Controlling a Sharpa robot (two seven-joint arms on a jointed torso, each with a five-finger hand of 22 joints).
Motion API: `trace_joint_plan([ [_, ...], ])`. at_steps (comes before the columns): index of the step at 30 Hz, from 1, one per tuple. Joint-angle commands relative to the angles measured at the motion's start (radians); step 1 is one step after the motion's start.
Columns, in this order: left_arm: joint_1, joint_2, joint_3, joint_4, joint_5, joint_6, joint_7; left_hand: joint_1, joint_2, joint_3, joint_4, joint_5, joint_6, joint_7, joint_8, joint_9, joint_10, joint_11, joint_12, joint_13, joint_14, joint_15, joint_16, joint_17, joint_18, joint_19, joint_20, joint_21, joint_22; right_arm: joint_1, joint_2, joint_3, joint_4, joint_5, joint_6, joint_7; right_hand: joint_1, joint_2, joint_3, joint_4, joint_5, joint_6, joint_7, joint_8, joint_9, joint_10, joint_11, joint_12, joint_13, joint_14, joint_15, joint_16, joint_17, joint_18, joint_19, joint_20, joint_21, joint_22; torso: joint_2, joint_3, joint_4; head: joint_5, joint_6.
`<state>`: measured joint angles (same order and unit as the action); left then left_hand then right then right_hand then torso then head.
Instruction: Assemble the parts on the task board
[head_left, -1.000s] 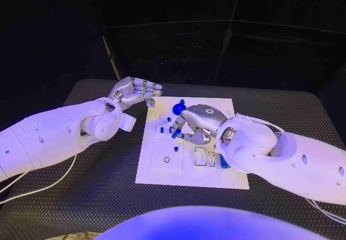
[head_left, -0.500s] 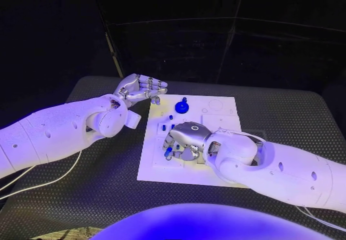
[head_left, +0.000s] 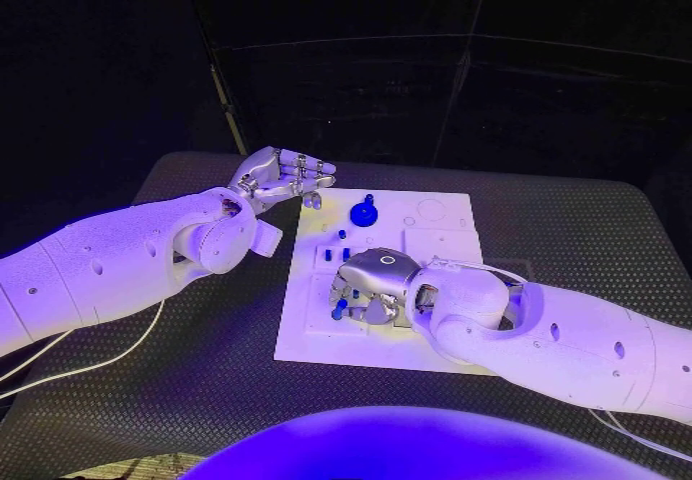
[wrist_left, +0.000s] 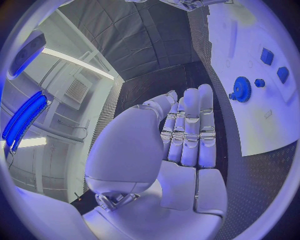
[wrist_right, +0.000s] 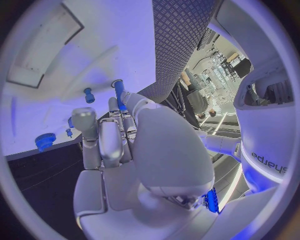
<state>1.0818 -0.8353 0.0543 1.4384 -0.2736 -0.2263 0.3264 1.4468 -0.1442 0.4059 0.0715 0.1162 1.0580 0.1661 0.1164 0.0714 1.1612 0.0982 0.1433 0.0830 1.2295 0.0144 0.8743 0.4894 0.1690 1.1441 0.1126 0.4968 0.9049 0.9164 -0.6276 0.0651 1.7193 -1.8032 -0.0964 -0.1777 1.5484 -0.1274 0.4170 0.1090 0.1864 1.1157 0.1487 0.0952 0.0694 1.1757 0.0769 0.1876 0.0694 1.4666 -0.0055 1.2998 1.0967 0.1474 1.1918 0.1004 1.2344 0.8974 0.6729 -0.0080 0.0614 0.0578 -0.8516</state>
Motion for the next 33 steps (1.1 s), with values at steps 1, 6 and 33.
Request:
trace_joint_plan([
  [1,0.001,0.002,0.001,0.000,0.004,0.012,0.005,-0.005,0.001,0.000,-0.006,0.000,-0.002,0.005,-0.002,-0.001,-0.005,0.002,0.003,-0.001,-0.007,-0.001,-0.003,-0.001,0.013,-0.007,0.001,-0.006,-0.001,0.001,0.003,0.000,-0.002,-0.021,0.036,0.004,-0.013,0.001,0.005,-0.003,0.003,0.006,0.000,-0.004,0.001,0.008,-0.001,-0.003,0.002,0.025,-0.001,0.004,-0.001,-0.015,-0.005,-0.001,0.003,-0.001,0.001,-0.0006,0.0001,-0.001,-0.001],
  [6,0.001,0.002,0.001,0.000,0.004,0.012,0.004,-0.005,0.001,0.000,-0.006,0.000,-0.002,0.005,-0.002,-0.001,-0.005,0.002,0.003,-0.001,-0.007,-0.001,-0.003,-0.001,0.013,-0.007,0.001,-0.006,-0.001,0.001,0.006,0.000,-0.006,-0.046,0.045,-0.006,-0.014,0.001,0.005,-0.003,0.004,0.006,0.000,-0.004,0.001,0.009,-0.001,-0.003,0.002,0.025,-0.001,0.004,-0.002,-0.015,-0.005,-0.001,0.003,-0.001,0.001,-0.0004,0.0013,-0.001,-0.003],
  [33,0.001,-0.001,0.001,0.002,0.004,0.017,0.002,-0.005,0.001,0.000,-0.006,0.000,-0.002,0.005,-0.002,-0.001,-0.005,0.002,0.003,-0.001,-0.007,-0.001,-0.003,-0.001,0.013,-0.007,0.001,-0.006,-0.001,0.000,0.041,-0.025,-0.019,-0.114,0.027,-0.008,-0.111,-0.052,-0.028,0.002,0.027,-0.070,0.014,-0.033,-0.005,-0.098,0.027,-0.064,-0.006,0.018,0.022,-0.004,-0.020,-0.006,-0.047,0.018,-0.036,-0.061,0.001,-0.0003,0.0004,-0.001,-0.004],
])
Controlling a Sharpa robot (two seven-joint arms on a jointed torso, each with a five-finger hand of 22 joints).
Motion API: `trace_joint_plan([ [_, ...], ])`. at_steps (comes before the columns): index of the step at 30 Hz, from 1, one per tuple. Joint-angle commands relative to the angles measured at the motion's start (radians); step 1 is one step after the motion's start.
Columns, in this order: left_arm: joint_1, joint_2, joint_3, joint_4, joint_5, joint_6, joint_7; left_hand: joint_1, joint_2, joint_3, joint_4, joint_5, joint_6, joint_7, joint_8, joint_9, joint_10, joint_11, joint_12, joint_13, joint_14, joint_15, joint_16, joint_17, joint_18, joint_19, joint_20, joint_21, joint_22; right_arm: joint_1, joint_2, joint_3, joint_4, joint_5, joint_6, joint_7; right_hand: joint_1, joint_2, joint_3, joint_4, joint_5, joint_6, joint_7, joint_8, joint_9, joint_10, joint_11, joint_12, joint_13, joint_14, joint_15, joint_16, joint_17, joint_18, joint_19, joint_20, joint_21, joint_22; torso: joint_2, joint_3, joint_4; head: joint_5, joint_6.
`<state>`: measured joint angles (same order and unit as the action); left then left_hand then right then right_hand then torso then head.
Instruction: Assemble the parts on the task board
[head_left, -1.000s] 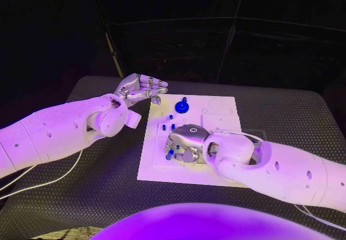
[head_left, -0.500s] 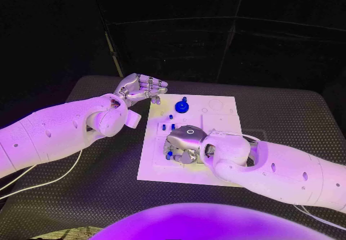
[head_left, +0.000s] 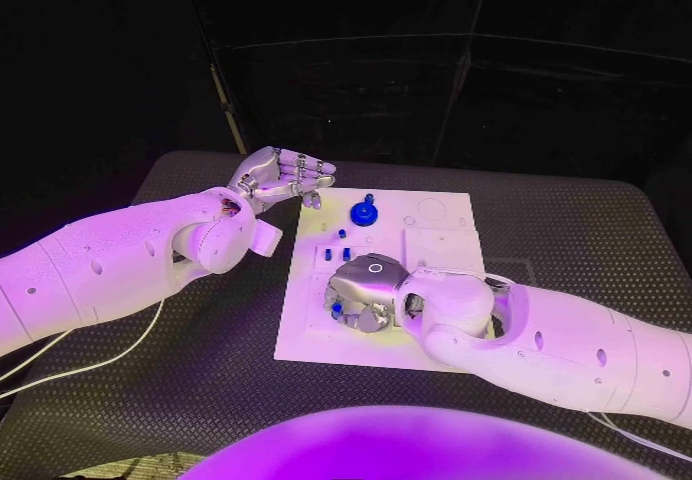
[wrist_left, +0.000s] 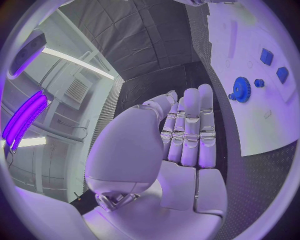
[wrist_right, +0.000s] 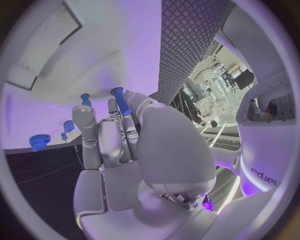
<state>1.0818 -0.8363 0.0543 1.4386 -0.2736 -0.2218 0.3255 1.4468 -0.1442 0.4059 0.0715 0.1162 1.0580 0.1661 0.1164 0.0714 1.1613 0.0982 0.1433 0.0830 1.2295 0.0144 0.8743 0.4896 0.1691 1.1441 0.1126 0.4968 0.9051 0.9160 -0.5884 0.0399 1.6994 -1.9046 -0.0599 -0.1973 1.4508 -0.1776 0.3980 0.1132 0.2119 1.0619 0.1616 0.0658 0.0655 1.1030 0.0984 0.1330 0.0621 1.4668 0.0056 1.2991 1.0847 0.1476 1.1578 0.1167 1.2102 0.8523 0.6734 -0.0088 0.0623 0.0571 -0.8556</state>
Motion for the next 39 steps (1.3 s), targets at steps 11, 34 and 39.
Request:
trace_joint_plan([
  [11,0.001,-0.002,0.001,0.002,0.004,0.017,0.000,-0.007,0.002,-0.001,-0.006,-0.001,-0.002,0.005,-0.002,-0.001,-0.006,0.002,0.004,-0.001,-0.007,0.000,-0.004,-0.002,0.013,-0.007,0.002,-0.007,-0.002,-0.006,-0.017,0.000,0.025,-0.010,-0.140,0.040,-0.037,-0.003,-0.088,-0.027,0.005,-0.142,-0.025,-0.003,0.000,-0.168,0.024,0.014,0.008,-0.018,0.029,-0.032,-0.068,0.014,-0.089,0.020,-0.085,-0.128,0.001,0.0011,-0.0007,-0.002,0.002],
  [34,0.000,-0.014,0.001,0.001,0.004,0.015,0.000,-0.007,0.002,-0.001,-0.006,-0.001,-0.002,0.005,-0.002,-0.001,-0.006,0.002,0.004,-0.001,-0.007,0.000,-0.004,-0.002,0.013,-0.007,0.002,-0.007,-0.002,-0.011,-0.302,0.100,0.186,0.373,-0.331,0.026,-0.085,0.036,-0.245,0.030,0.005,-0.078,0.006,0.053,0.020,-0.006,-0.009,0.275,0.062,0.015,0.005,0.023,0.001,-0.006,0.012,0.006,-0.019,-0.016,-0.003,-0.0024,-0.0040,-0.046,0.032],
  [39,-0.001,-0.015,0.001,0.003,0.004,0.013,0.000,-0.008,0.002,-0.002,-0.006,-0.001,-0.002,0.005,-0.002,-0.001,-0.007,0.002,0.005,-0.001,-0.007,0.000,-0.005,-0.003,0.013,-0.007,0.002,-0.008,-0.003,-0.010,-0.415,0.126,0.188,0.475,-0.322,-0.102,-0.178,0.014,-0.355,0.116,0.054,-0.013,-0.049,0.120,0.039,0.166,-0.067,0.465,0.195,0.051,-0.043,0.107,0.142,-0.033,0.105,-0.042,0.067,0.127,-0.006,-0.0072,-0.0090,-0.080,0.046],
])
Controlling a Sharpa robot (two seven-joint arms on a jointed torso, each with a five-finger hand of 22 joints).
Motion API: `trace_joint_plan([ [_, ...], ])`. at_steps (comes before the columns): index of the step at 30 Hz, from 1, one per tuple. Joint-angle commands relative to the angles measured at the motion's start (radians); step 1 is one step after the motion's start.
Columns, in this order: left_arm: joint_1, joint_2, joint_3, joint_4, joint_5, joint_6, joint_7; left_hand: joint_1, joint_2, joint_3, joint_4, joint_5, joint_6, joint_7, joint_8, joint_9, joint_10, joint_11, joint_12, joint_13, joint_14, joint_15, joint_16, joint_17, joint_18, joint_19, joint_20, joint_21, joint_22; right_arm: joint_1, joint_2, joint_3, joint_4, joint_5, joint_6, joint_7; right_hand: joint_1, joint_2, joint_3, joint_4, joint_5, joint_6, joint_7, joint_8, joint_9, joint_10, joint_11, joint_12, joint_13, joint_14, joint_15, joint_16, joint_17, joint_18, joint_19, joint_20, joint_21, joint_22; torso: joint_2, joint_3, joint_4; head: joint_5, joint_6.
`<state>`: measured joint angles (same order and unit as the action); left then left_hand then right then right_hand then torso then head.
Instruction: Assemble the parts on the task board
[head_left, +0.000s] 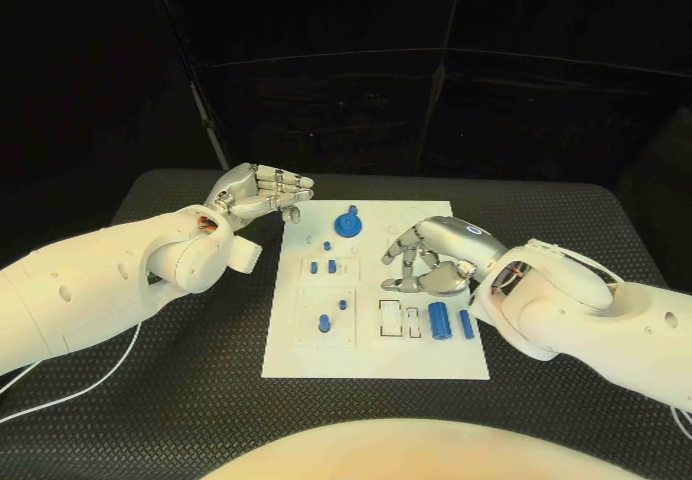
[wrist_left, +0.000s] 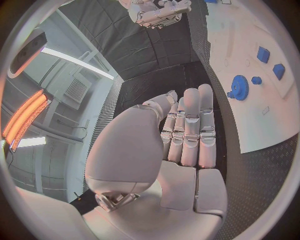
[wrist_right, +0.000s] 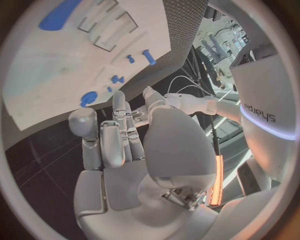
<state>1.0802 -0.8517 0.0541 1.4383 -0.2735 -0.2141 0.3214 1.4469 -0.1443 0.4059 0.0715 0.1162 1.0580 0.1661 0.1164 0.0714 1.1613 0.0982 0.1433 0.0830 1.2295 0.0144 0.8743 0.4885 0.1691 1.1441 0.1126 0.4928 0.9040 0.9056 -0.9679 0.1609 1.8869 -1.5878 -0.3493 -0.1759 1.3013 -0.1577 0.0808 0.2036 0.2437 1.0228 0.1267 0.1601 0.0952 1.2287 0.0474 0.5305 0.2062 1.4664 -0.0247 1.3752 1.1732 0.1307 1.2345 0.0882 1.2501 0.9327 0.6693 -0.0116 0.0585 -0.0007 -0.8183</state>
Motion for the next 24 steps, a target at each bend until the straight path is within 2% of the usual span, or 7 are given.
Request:
trace_joint_plan([
  [1,0.001,0.000,0.001,0.003,0.004,0.005,0.005,-0.008,0.002,-0.002,-0.006,-0.001,-0.002,0.005,-0.002,-0.001,-0.007,0.002,0.005,-0.001,-0.007,0.000,-0.005,-0.002,0.013,-0.007,0.002,-0.004,-0.002,0.000,-0.042,0.006,0.000,0.162,-0.030,-0.134,-0.034,-0.006,-0.048,0.033,0.025,0.030,-0.017,0.032,0.012,0.044,-0.019,0.088,0.068,0.054,-0.016,0.041,0.072,-0.019,0.036,-0.016,0.035,0.060,-0.002,-0.0049,-0.0058,-0.025,0.010],
  [4,0.000,0.002,0.001,0.002,0.004,0.006,0.005,-0.008,0.002,-0.002,-0.006,-0.001,-0.002,0.005,-0.002,-0.001,-0.007,0.002,0.005,-0.001,-0.007,0.000,-0.005,-0.002,0.013,-0.007,0.002,-0.004,-0.002,-0.001,-0.082,0.011,-0.002,0.165,-0.012,-0.214,-0.057,0.012,-0.122,0.081,0.027,0.029,-0.030,0.080,0.037,0.073,-0.029,0.388,0.424,0.068,-0.027,0.095,0.170,-0.030,0.068,-0.028,0.069,0.118,-0.002,-0.0052,-0.0101,-0.040,0.016],
  [7,-0.001,0.000,0.001,0.002,0.004,0.005,0.005,-0.008,0.002,-0.002,-0.006,-0.001,-0.002,0.005,-0.002,-0.001,-0.007,0.002,0.005,-0.001,-0.007,0.000,-0.005,-0.002,0.013,-0.007,0.002,-0.004,-0.002,-0.008,-0.104,0.012,0.002,0.139,0.003,-0.262,-0.061,0.037,-0.182,0.083,0.027,0.009,-0.034,0.126,0.067,0.091,-0.033,0.596,0.694,0.072,-0.028,0.117,0.211,-0.032,0.073,-0.030,0.077,0.131,-0.003,-0.0039,-0.0122,-0.046,0.018],
  [9,-0.001,-0.002,0.001,0.003,0.004,0.004,0.005,-0.008,0.002,-0.002,-0.006,-0.001,-0.002,0.005,-0.002,-0.001,-0.007,0.002,0.005,-0.001,-0.007,0.000,-0.005,-0.002,0.013,-0.007,0.002,-0.004,-0.002,-0.021,-0.120,0.012,0.008,0.115,0.016,-0.287,-0.084,0.051,-0.204,0.086,0.036,-0.001,-0.034,0.144,0.080,0.108,-0.033,0.661,0.786,0.075,-0.028,0.126,0.229,-0.033,0.076,-0.031,0.079,0.136,-0.003,-0.0050,-0.0119,-0.050,0.017],
  [12,-0.002,-0.003,0.001,0.004,0.004,0.003,0.005,-0.008,0.002,-0.002,-0.006,-0.001,-0.002,0.005,-0.002,-0.001,-0.007,0.002,0.005,-0.001,-0.007,0.000,-0.005,-0.002,0.013,-0.007,0.002,-0.004,-0.002,-0.038,-0.136,0.011,0.016,0.091,0.028,-0.307,-0.091,0.063,-0.222,0.088,0.041,-0.015,-0.033,0.166,0.096,0.106,-0.033,0.693,0.835,0.075,-0.027,0.130,0.237,-0.033,0.076,-0.030,0.080,0.139,-0.004,-0.0075,-0.0104,-0.059,0.017],
  [18,-0.003,-0.005,0.001,0.003,0.004,0.003,0.005,-0.008,0.002,-0.002,-0.006,-0.001,-0.002,0.005,-0.002,-0.001,-0.007,0.002,0.005,-0.001,-0.007,0.000,-0.005,-0.002,0.013,-0.007,0.002,-0.004,-0.002,-0.065,-0.147,0.010,0.023,0.043,0.056,-0.326,-0.107,0.066,-0.241,0.090,0.041,-0.031,-0.032,0.185,0.111,0.100,-0.030,0.704,0.861,0.075,-0.026,0.130,0.237,-0.033,0.076,-0.029,0.080,0.140,-0.007,-0.0060,-0.0127,-0.062,0.012],
  [24,-0.003,-0.005,0.001,0.003,0.004,0.004,0.005,-0.008,0.002,-0.002,-0.006,-0.001,-0.002,0.005,-0.002,-0.001,-0.007,0.002,0.005,-0.001,-0.007,0.000,-0.005,-0.002,0.013,-0.007,0.002,-0.004,-0.002,-0.093,-0.140,0.009,0.020,0.005,0.087,-0.330,-0.124,0.063,-0.252,0.091,0.035,-0.037,-0.033,0.199,0.122,0.102,-0.030,0.715,0.883,0.075,-0.026,0.131,0.239,-0.033,0.075,-0.028,0.081,0.141,-0.006,-0.0066,-0.0086,-0.063,0.009],
])
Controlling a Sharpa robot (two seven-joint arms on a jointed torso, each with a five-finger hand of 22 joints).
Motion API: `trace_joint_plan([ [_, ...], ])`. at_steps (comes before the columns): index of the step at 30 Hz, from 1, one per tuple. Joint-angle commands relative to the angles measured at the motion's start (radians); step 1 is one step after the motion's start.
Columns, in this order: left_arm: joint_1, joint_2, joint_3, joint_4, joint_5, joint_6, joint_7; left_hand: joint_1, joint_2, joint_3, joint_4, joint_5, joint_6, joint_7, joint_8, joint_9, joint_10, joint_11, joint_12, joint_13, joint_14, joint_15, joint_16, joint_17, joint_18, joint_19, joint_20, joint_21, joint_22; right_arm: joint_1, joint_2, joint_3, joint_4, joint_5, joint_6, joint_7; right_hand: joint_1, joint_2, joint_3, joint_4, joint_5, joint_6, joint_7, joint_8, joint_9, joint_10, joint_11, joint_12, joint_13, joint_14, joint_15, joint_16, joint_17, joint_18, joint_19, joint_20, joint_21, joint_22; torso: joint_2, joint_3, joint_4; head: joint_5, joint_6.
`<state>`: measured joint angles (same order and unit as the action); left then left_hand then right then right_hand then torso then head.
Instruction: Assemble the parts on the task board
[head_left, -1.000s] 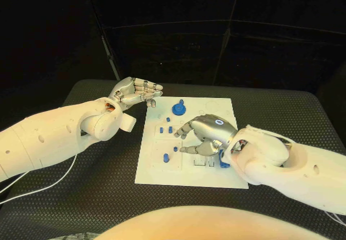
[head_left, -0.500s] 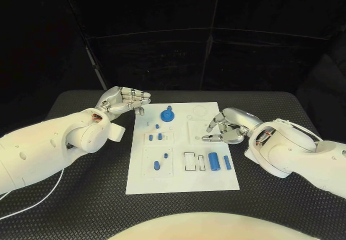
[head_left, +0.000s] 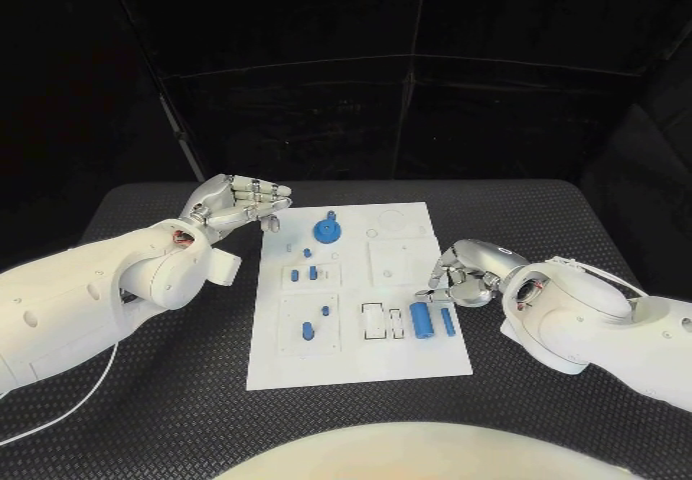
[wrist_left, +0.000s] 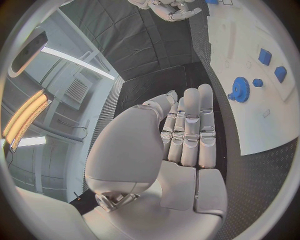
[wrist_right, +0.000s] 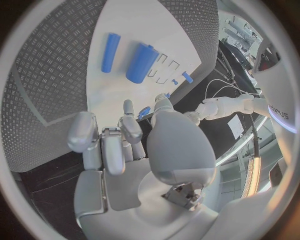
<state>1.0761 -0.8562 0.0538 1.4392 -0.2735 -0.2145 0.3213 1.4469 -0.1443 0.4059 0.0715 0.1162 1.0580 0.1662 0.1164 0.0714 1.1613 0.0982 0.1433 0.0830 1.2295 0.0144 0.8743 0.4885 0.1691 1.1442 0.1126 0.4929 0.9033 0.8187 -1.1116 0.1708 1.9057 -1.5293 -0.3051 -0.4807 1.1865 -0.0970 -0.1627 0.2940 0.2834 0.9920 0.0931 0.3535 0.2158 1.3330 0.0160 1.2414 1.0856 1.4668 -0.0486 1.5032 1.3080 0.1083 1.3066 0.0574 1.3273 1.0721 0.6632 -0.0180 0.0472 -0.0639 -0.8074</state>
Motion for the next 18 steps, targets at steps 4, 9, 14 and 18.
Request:
trace_joint_plan([
  [4,0.000,-0.002,0.001,0.002,0.004,0.004,0.005,-0.008,0.002,-0.002,-0.006,-0.001,-0.002,0.005,-0.002,-0.001,-0.007,0.002,0.005,-0.001,-0.007,0.000,-0.005,-0.002,0.013,-0.007,0.002,-0.004,-0.001,-0.017,0.012,-0.001,-0.003,-0.065,0.056,-0.026,-0.018,0.001,-0.011,0.001,-0.006,-0.009,0.001,0.011,0.005,-0.003,0.001,0.006,0.008,0.074,-0.002,0.003,0.104,-0.010,0.002,0.003,0.002,0.000,0.001,0.0000,0.0007,0.003,-0.003],
  [9,-0.001,-0.002,0.001,0.002,0.004,0.004,0.005,-0.010,0.002,-0.003,-0.006,-0.001,-0.002,0.004,-0.002,0.000,-0.007,0.002,0.006,-0.001,-0.007,0.000,-0.006,-0.002,0.013,-0.007,0.002,-0.005,-0.002,-0.028,0.024,-0.001,-0.011,-0.079,0.070,-0.026,-0.024,0.000,-0.014,0.001,-0.007,-0.009,0.000,0.017,0.009,-0.002,0.001,0.010,0.016,0.074,-0.002,0.003,0.104,-0.010,0.001,0.003,0.001,-0.001,0.001,-0.0008,0.0004,0.003,-0.003],
  [14,-0.002,-0.003,0.001,0.002,0.004,0.004,0.004,-0.010,0.002,-0.003,-0.006,-0.001,-0.002,0.004,-0.002,0.000,-0.007,0.002,0.006,-0.001,-0.007,0.000,-0.006,-0.002,0.013,-0.007,0.002,-0.005,-0.002,-0.039,0.035,-0.001,-0.019,-0.089,0.089,-0.026,-0.028,0.001,-0.013,0.000,-0.004,-0.008,-0.001,0.024,0.013,0.002,0.000,0.017,0.028,0.074,-0.002,0.004,0.107,-0.010,0.002,0.003,0.003,0.002,0.002,-0.0006,0.0010,0.004,-0.006],
  [18,-0.002,-0.003,0.001,0.002,0.004,0.005,0.004,-0.010,0.002,-0.003,-0.006,-0.001,-0.002,0.004,-0.002,0.000,-0.007,0.002,0.006,-0.001,-0.007,0.000,-0.006,-0.002,0.013,-0.007,0.002,-0.005,-0.002,-0.048,0.042,-0.002,-0.026,-0.104,0.100,-0.027,-0.029,0.003,-0.013,0.000,-0.002,-0.007,-0.002,0.027,0.015,0.004,-0.001,0.020,0.033,0.075,-0.003,0.004,0.108,-0.011,0.002,0.003,0.003,0.003,0.002,-0.0012,0.0008,0.005,-0.008],
])
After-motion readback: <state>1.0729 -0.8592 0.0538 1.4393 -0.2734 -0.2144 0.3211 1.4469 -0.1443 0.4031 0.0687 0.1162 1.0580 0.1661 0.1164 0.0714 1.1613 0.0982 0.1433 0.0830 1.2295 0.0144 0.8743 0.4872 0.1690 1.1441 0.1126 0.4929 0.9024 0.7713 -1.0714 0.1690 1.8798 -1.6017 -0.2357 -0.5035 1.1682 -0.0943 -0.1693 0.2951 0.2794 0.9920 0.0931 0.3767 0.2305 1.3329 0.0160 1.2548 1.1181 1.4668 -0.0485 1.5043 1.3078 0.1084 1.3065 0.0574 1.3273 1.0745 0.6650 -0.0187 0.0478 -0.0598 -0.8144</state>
